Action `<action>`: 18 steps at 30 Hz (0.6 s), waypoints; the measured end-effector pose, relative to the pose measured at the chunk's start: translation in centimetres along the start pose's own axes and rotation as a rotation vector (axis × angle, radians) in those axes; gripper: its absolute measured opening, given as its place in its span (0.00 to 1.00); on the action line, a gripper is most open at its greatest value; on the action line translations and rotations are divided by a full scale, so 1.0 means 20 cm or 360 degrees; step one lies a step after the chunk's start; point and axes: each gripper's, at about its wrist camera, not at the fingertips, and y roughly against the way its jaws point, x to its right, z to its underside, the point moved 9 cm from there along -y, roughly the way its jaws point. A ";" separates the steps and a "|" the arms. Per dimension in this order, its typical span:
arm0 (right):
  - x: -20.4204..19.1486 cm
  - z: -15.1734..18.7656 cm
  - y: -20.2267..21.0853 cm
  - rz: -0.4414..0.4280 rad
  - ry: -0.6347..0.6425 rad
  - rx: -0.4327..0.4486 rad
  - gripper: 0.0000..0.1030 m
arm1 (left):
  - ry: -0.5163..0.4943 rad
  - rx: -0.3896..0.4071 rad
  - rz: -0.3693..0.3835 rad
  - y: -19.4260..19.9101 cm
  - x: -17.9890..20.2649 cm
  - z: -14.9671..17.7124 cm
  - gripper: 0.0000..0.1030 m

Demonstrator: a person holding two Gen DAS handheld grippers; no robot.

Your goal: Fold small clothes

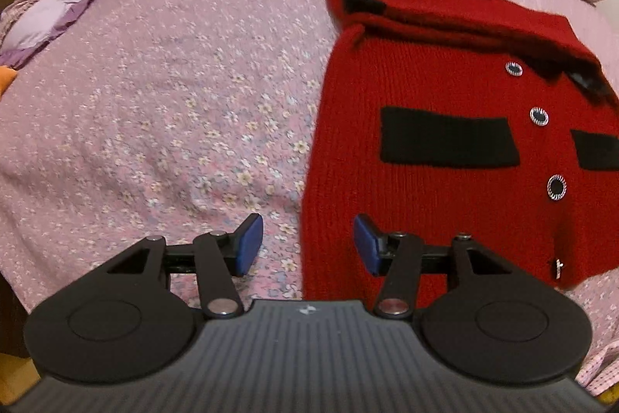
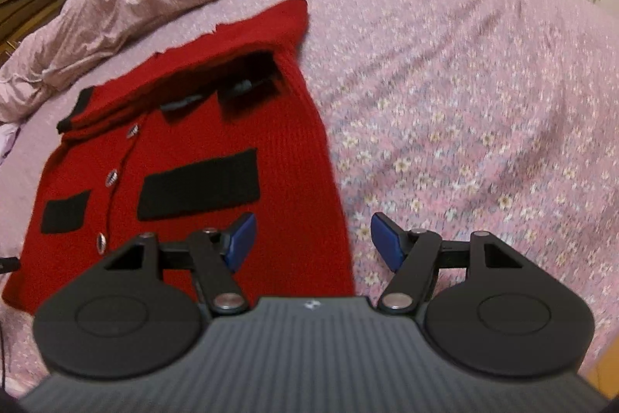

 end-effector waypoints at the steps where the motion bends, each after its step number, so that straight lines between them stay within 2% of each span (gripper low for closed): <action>1: 0.00 0.01 -0.01 -0.0006 -0.0006 -0.0017 0.65 | -0.0012 0.0004 0.0003 -0.01 0.00 0.00 0.57; 8: -0.02 0.07 -0.10 -0.0025 0.0008 -0.0105 0.65 | -0.0095 -0.0021 0.0032 -0.10 0.06 -0.01 0.57; 18: -0.07 0.10 -0.15 -0.0041 0.0187 -0.0129 0.69 | -0.0112 -0.0025 0.0195 -0.19 0.07 0.00 0.60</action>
